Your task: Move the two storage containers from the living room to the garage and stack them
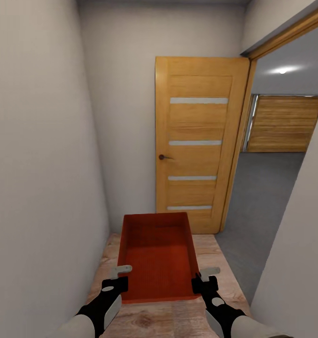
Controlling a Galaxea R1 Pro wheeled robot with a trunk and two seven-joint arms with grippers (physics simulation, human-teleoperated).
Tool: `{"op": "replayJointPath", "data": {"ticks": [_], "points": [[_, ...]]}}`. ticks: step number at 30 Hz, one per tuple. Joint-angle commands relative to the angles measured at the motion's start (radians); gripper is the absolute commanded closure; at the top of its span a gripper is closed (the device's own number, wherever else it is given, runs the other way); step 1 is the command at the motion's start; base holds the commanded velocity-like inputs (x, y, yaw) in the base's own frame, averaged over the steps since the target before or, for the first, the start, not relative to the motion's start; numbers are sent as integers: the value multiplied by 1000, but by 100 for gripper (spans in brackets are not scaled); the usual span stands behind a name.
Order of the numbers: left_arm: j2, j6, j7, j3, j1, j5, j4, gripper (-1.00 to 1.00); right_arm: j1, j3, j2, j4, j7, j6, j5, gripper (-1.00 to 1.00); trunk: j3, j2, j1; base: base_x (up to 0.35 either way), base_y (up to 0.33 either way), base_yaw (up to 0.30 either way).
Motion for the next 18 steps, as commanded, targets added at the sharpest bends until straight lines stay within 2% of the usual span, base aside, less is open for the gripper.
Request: {"op": "replayJointPath", "data": {"ticks": [1,14,18], "points": [[7,-23,21,7,0,-14,-5,100,-1,-60,0,3,-11,-2,-3,100,-1,-1,1,322,0,-115],[7,-23,19,7,0,-14,-5,100,-1,-60,0,3,-11,-2,-3,100,-1,-1,1,322,1,-253],[6,-23,19,7,0,-14,-5,100,-1,-60,0,3,-11,-2,-3,100,-1,-1,1,322,90,-283]]}}
